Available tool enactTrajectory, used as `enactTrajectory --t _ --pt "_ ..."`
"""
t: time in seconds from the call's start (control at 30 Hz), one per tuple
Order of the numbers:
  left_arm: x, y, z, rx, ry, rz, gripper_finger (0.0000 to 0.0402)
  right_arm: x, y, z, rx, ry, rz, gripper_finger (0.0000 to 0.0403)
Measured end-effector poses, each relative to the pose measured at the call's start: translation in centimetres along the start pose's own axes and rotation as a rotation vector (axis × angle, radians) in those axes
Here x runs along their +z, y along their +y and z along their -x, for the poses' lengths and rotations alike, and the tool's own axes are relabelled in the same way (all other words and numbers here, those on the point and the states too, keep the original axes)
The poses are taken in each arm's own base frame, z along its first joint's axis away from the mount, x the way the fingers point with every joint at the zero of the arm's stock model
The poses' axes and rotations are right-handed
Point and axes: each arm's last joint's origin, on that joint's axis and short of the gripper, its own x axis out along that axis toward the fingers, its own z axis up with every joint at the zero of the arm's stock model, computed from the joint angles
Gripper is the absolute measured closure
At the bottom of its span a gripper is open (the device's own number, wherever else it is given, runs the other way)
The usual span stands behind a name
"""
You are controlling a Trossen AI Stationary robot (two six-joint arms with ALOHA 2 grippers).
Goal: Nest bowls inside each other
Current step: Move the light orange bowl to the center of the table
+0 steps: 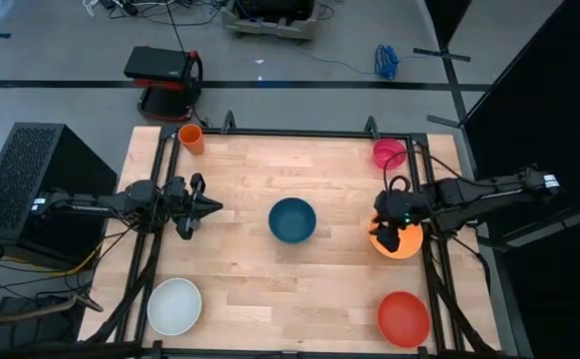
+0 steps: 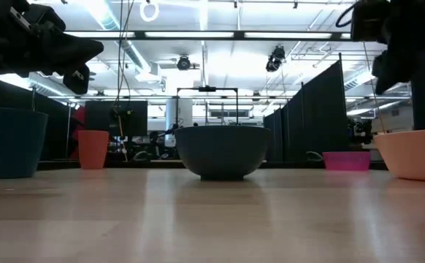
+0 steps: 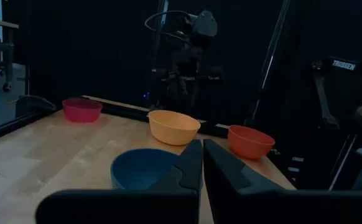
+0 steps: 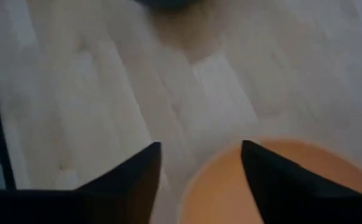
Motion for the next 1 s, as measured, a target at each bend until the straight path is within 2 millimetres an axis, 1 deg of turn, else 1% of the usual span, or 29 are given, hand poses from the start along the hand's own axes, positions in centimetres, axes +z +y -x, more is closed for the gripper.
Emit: enactTrajectory --t 0.1,0.17,0.23,0.4,1.0 --pt "0.0 0.0 0.0 0.0 0.0 0.0 0.0401 -0.4 -0.6 -0.1 -0.055 0.063 -0.033 0.0127" --pt "0.0 0.0 0.0 0.0 0.0 0.0 0.0401 -0.3 -0.8 -0.2 -0.071 0.076 -0.059 0.0117" --pt "0.0 0.0 0.0 0.0 0.0 0.0 0.0401 -0.1 -0.9 -0.5 -0.089 0.082 -0.109 0.0114" --pt "0.0 0.0 0.0 -0.001 0.001 0.0 0.0401 0.3 -0.9 -1.9 -0.132 0.147 -0.15 0.0126" --pt "0.0 0.0 0.0 0.0 0.002 0.006 0.0401 1.5 0.2 -5.6 -0.114 0.263 -0.188 0.0153"
